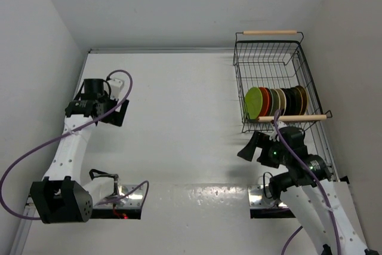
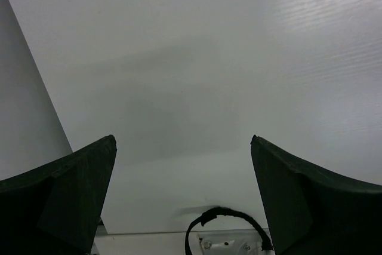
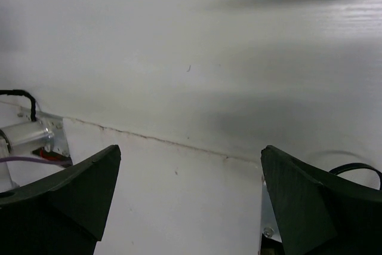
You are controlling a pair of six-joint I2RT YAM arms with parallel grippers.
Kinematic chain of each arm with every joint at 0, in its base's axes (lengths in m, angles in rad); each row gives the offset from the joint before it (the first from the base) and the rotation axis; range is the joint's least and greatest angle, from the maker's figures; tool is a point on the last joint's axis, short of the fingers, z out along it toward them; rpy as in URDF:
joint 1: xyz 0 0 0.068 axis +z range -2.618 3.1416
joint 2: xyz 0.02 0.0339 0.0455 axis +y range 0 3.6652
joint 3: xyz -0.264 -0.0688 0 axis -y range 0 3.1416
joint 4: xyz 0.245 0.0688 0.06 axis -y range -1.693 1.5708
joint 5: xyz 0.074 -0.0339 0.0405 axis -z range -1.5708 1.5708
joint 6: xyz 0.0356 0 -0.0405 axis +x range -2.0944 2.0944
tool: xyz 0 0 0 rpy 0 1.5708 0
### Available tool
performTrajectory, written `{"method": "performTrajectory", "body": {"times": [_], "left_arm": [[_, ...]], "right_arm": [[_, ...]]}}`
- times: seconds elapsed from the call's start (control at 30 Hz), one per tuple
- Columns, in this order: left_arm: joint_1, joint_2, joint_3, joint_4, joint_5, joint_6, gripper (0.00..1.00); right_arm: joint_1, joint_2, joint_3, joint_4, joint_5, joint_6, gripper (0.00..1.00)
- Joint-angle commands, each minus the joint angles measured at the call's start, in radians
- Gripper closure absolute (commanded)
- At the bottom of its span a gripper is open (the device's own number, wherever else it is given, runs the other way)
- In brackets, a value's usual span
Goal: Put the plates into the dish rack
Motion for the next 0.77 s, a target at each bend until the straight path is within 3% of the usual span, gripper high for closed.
{"method": "performTrajectory", "body": {"times": [0.0,0.3,0.73], "left_arm": [[0.022,-0.053,-0.088,0.031,-0.059,0.032,0.00],[0.031,-0.160,-0.226,0.068,-0.093,0.052,0.00],[0.073,-0.223,-0.257,0.077,-0.084,0.080,0.00]], "right_arm": [[0.001,-0.037,-0.043,-0.038,-0.044,0.034,0.00],[-0.001,-0.074,-0.026,-0.103,-0.061,-0.035,0.00],[0.001,-0.071,-0.029,-0.130,-0.032,-0.060,0.00]]}}
